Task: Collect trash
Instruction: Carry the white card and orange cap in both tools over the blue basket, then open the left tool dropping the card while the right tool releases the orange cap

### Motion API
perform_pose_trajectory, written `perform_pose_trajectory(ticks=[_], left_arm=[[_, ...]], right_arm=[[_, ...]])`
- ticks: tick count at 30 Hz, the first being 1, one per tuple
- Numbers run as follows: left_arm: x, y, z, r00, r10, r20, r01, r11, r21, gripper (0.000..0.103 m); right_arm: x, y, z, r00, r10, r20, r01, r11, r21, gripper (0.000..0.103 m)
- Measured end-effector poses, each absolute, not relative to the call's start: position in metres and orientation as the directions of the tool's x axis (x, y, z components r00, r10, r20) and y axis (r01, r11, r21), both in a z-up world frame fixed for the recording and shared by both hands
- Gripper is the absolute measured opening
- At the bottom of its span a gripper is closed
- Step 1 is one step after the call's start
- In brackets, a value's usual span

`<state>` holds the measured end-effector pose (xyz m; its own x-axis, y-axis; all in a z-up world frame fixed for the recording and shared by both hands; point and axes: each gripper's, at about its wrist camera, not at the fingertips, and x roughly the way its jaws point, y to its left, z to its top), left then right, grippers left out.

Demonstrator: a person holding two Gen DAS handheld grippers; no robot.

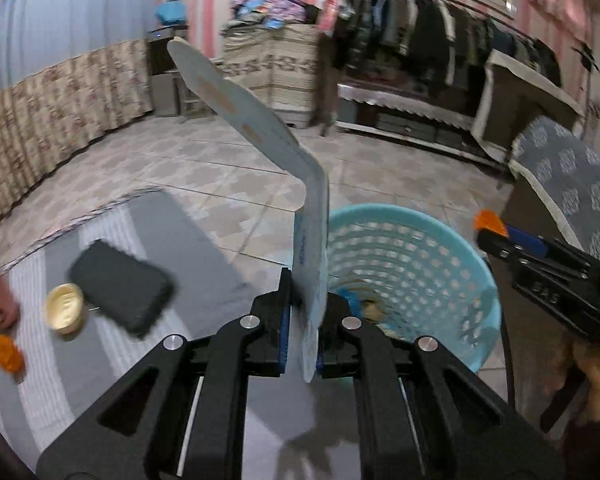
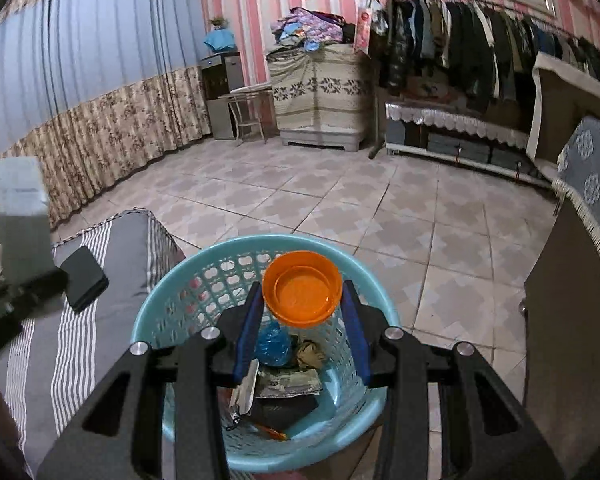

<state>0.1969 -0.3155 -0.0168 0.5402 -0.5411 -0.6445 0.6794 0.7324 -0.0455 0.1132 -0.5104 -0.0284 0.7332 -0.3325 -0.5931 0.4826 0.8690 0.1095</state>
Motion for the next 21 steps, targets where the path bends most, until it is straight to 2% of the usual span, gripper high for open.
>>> perform_pose_trajectory(ticks=[7, 14, 15, 16, 18, 21], left_arm=[[0.200, -0.373, -0.041, 0.483, -0.563, -0.671, 0.736, 0.676, -0.038, 0.008], [0.209, -0.384, -0.048, 0.471, -0.562, -0.681, 0.746, 0.665, -0.033, 0.010], [0.210, -0.383, -0.048, 0.471, -0.558, -0.683, 0.742, 0.669, -0.034, 0.020], [0.212, -0.380, -0.047, 0.477, -0.557, -0.680, 0.735, 0.677, -0.038, 0.035], [0.214, -0.376, -0.042, 0.496, -0.556, -0.667, 0.715, 0.697, -0.049, 0.052], [0.217, -0.364, -0.035, 0.520, -0.544, -0.658, 0.695, 0.718, -0.044, 0.063]], right_arm=[[0.111, -0.536, -0.039, 0.718, -0.343, -0.606, 0.518, 0.845, 0.134, 0.040], [0.116, -0.550, -0.047, 0.707, -0.333, -0.624, 0.533, 0.831, 0.161, 0.040], [0.116, -0.551, -0.048, 0.707, -0.331, -0.625, 0.531, 0.832, 0.160, 0.040], [0.117, -0.550, -0.048, 0.707, -0.330, -0.626, 0.530, 0.833, 0.159, 0.040], [0.118, -0.548, -0.047, 0.708, -0.328, -0.625, 0.528, 0.834, 0.160, 0.040], [0.121, -0.542, -0.045, 0.710, -0.331, -0.621, 0.519, 0.842, 0.145, 0.040]])
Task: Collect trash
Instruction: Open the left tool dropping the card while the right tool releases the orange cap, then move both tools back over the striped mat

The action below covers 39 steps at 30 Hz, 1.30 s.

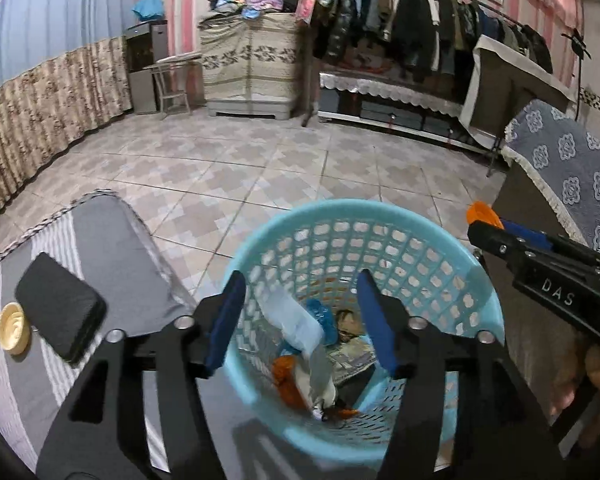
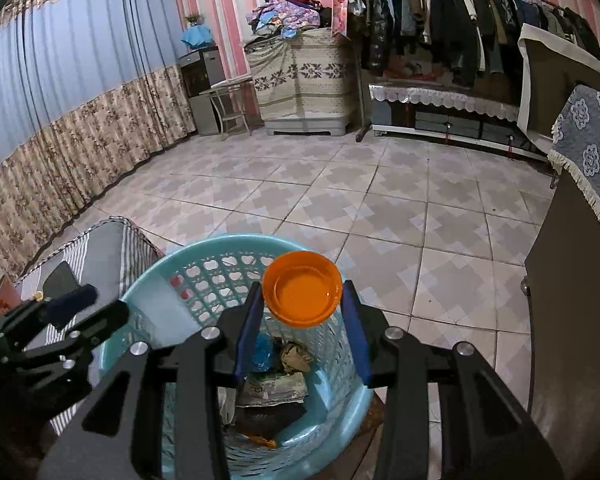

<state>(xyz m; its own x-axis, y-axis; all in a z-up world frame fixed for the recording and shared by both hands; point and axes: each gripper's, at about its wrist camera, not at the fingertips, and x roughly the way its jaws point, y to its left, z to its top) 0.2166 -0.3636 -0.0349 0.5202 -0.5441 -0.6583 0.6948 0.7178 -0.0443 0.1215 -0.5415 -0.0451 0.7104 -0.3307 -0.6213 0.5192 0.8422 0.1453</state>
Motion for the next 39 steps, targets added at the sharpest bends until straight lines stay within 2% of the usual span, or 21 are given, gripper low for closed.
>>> perform_pose_trajectory(ticks=[4, 7, 12, 17, 19, 20, 22, 25, 27, 30, 33, 39], left_arm=[[0.221, -0.342, -0.021, 0.602, -0.496, -0.626, 0.641, 0.768, 0.007, 0.080], [0.226, -0.320, -0.008, 0.650, -0.470, -0.598, 0.598, 0.802, 0.020, 0.088], [0.236, -0.291, 0.010, 0.705, -0.423, -0.569, 0.528, 0.849, 0.023, 0.095], [0.241, -0.268, 0.020, 0.746, -0.385, -0.542, 0.470, 0.882, 0.020, 0.097], [0.243, -0.260, 0.022, 0.751, -0.380, -0.540, 0.459, 0.889, 0.013, 0.097], [0.244, -0.256, 0.022, 0.751, -0.379, -0.540, 0.454, 0.891, 0.007, 0.097], [0.242, -0.249, 0.020, 0.753, -0.373, -0.542, 0.448, 0.894, 0.006, 0.097], [0.240, -0.241, 0.021, 0.762, -0.358, -0.540, 0.433, 0.901, 0.014, 0.097], [0.238, -0.236, 0.022, 0.768, -0.348, -0.537, 0.424, 0.906, 0.019, 0.097], [0.235, -0.224, 0.026, 0.777, -0.337, -0.531, 0.403, 0.915, 0.010, 0.097], [0.233, -0.209, 0.029, 0.784, -0.327, -0.528, 0.384, 0.923, 0.000, 0.097], [0.231, -0.176, 0.023, 0.800, -0.282, -0.529, 0.331, 0.944, -0.002, 0.098]], right_arm=[[0.129, -0.530, -0.045, 0.709, -0.328, -0.625, 0.503, 0.856, 0.121, 0.040], [0.137, -0.524, -0.045, 0.707, -0.324, -0.628, 0.492, 0.864, 0.108, 0.040], [0.155, -0.506, -0.047, 0.708, -0.310, -0.634, 0.465, 0.881, 0.088, 0.040], [0.164, -0.495, -0.049, 0.703, -0.300, -0.645, 0.455, 0.887, 0.083, 0.040], [0.166, -0.494, -0.051, 0.697, -0.283, -0.658, 0.450, 0.888, 0.095, 0.045], [0.166, -0.494, -0.052, 0.696, -0.281, -0.660, 0.452, 0.886, 0.100, 0.057], [0.164, -0.495, -0.052, 0.704, -0.281, -0.652, 0.459, 0.881, 0.115, 0.073], [0.162, -0.498, -0.048, 0.708, -0.283, -0.646, 0.477, 0.867, 0.143, 0.079], [0.162, -0.499, -0.046, 0.707, -0.297, -0.642, 0.490, 0.860, 0.142, 0.089], [0.162, -0.495, -0.042, 0.708, -0.318, -0.631, 0.493, 0.862, 0.119, 0.089], [0.160, -0.491, -0.038, 0.716, -0.336, -0.612, 0.498, 0.860, 0.110, 0.096], [0.159, -0.479, -0.028, 0.739, -0.347, -0.577, 0.493, 0.863, 0.111, 0.097]])
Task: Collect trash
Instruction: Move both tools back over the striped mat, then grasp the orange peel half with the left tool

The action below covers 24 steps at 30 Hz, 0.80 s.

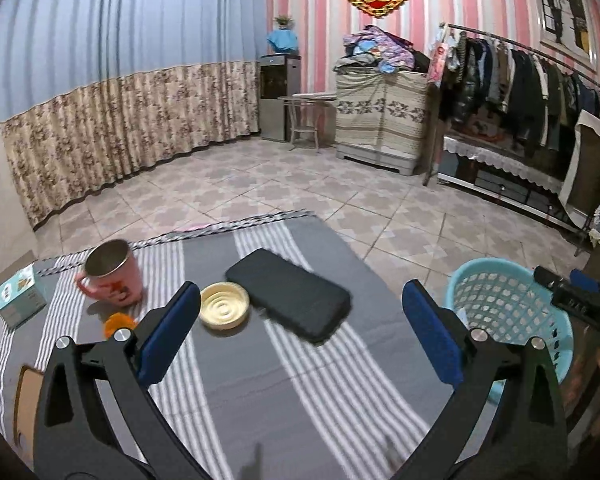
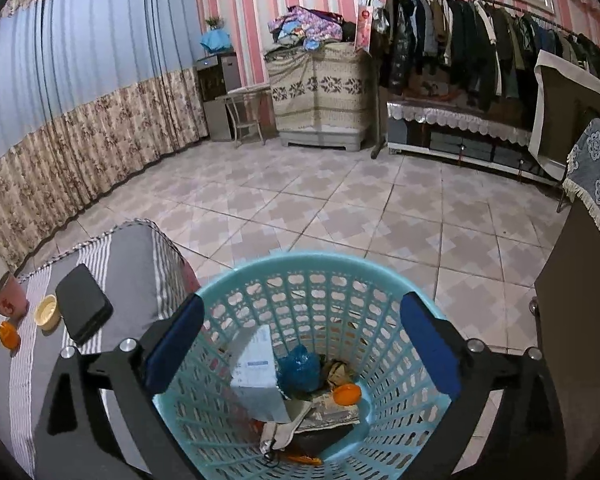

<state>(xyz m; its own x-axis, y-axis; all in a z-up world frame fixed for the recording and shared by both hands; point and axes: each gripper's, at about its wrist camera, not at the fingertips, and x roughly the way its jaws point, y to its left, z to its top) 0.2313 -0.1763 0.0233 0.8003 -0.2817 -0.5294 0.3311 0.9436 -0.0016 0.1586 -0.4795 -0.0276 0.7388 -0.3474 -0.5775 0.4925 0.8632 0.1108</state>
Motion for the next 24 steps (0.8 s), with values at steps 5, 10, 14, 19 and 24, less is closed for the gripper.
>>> perform_pose_trajectory(ticks=[5, 10, 14, 19, 24], left_arm=[[0.231, -0.148, 0.018, 0.812, -0.242, -0.531, 0.282, 0.959, -0.006, 0.098], [0.230, -0.119, 0.012, 0.823, -0.196, -0.533, 0.234, 0.972, 0.004, 0.098], [0.230, -0.094, 0.004, 0.826, -0.156, -0.542, 0.192, 0.981, 0.010, 0.098], [0.234, -0.071, -0.010, 0.818, -0.112, -0.564, 0.147, 0.989, 0.016, 0.098], [0.234, -0.054, -0.021, 0.818, -0.082, -0.569, 0.118, 0.993, 0.026, 0.098]], right_arm=[[0.162, -0.464, -0.020, 0.759, -0.351, -0.548, 0.472, 0.877, 0.092, 0.097], [0.164, -0.449, -0.017, 0.782, -0.327, -0.531, 0.440, 0.893, 0.097, 0.097], [0.163, -0.440, -0.013, 0.808, -0.300, -0.507, 0.417, 0.899, 0.134, 0.098], [0.169, -0.424, -0.015, 0.823, -0.258, -0.506, 0.378, 0.914, 0.148, 0.098], [0.174, -0.414, -0.020, 0.819, -0.242, -0.521, 0.367, 0.918, 0.151, 0.098]])
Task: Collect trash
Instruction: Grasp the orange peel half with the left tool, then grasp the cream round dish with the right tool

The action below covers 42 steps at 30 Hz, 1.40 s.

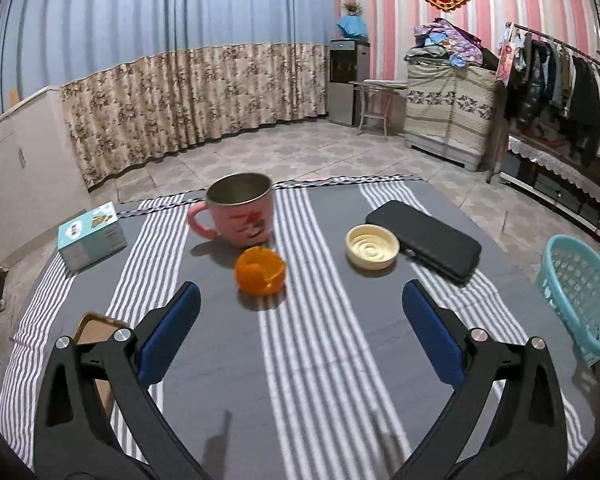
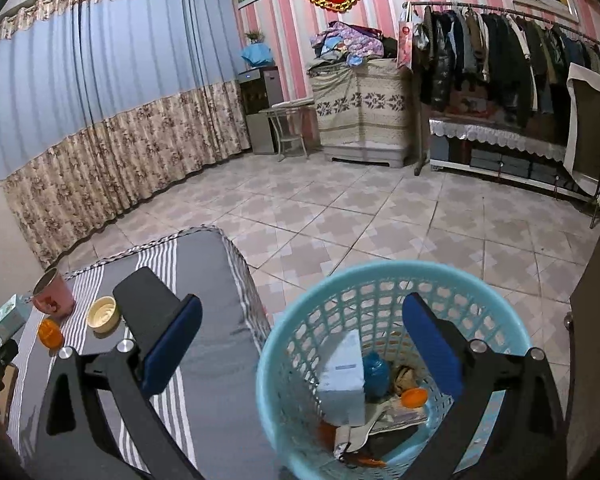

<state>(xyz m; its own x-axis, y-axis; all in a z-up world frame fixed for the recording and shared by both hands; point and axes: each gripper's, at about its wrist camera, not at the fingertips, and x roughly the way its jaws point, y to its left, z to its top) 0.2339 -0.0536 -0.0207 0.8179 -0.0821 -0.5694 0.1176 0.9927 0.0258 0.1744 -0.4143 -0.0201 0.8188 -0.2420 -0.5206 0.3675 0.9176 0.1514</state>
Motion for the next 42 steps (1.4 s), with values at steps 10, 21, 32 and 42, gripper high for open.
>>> perform_pose_trajectory(ticks=[10, 21, 32, 42], left_arm=[[0.237, -0.038, -0.041, 0.796, -0.073, -0.601, 0.098, 0.995, 0.009, 0.098], [0.279, -0.034, -0.057, 0.760, -0.057, -0.648, 0.059, 0.998, -0.018, 0.098], [0.341, -0.027, -0.076, 0.704, -0.016, -0.710, 0.059, 0.998, 0.035, 0.093], [0.353, -0.009, -0.086, 0.649, -0.115, -0.752, 0.126, 0.991, -0.043, 0.041]], right_arm=[[0.192, -0.378, -0.029, 0.815, -0.208, -0.540, 0.316, 0.942, 0.114, 0.098], [0.217, -0.328, -0.047, 0.788, -0.143, -0.598, 0.223, 0.973, 0.063, 0.098], [0.246, -0.271, -0.052, 0.770, -0.018, -0.638, 0.086, 0.993, 0.077, 0.098], [0.280, -0.228, -0.074, 0.713, -0.010, -0.701, 0.059, 0.997, 0.045, 0.098]])
